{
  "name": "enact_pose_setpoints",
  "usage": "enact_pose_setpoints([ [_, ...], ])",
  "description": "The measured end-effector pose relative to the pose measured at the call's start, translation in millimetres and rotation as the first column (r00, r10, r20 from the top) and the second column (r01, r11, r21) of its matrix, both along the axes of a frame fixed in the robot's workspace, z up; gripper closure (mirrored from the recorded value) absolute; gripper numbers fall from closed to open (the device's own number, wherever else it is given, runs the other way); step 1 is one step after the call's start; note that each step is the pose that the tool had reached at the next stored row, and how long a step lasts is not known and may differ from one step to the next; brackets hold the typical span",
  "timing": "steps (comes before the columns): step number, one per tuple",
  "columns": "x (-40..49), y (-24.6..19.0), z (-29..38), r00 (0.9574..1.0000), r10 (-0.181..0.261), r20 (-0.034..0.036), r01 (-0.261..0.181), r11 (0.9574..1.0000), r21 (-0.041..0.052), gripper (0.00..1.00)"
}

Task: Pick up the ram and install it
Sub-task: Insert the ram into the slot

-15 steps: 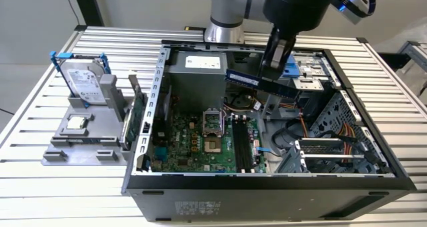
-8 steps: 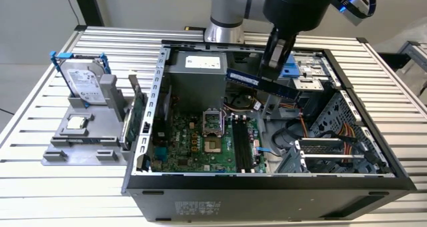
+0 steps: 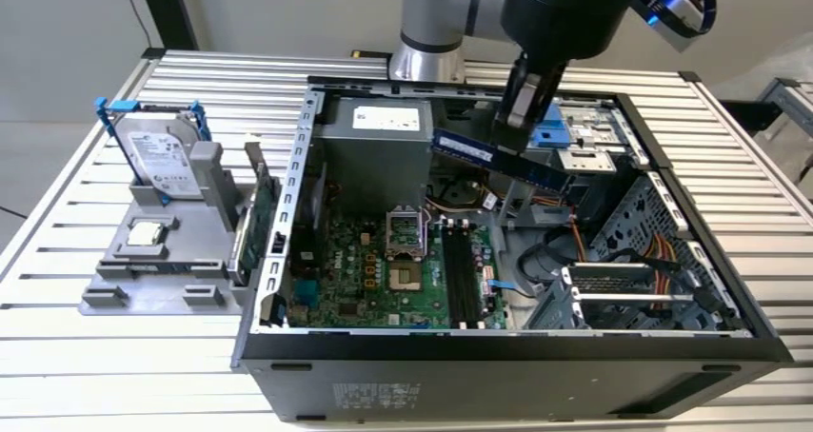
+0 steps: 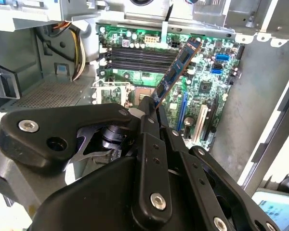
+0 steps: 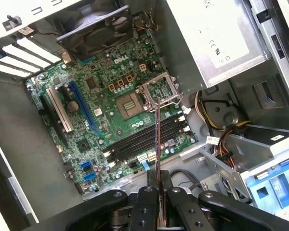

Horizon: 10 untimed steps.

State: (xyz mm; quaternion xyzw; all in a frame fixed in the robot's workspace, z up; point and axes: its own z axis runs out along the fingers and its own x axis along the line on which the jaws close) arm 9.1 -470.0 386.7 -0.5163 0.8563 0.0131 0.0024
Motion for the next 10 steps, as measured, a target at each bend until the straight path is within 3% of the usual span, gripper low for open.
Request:
enact_pose_setpoints([
  [10, 0.0, 0.0, 0.0, 0.9973, -0.073, 0.0, 0.073, 0.9973, 0.0, 1.0],
])
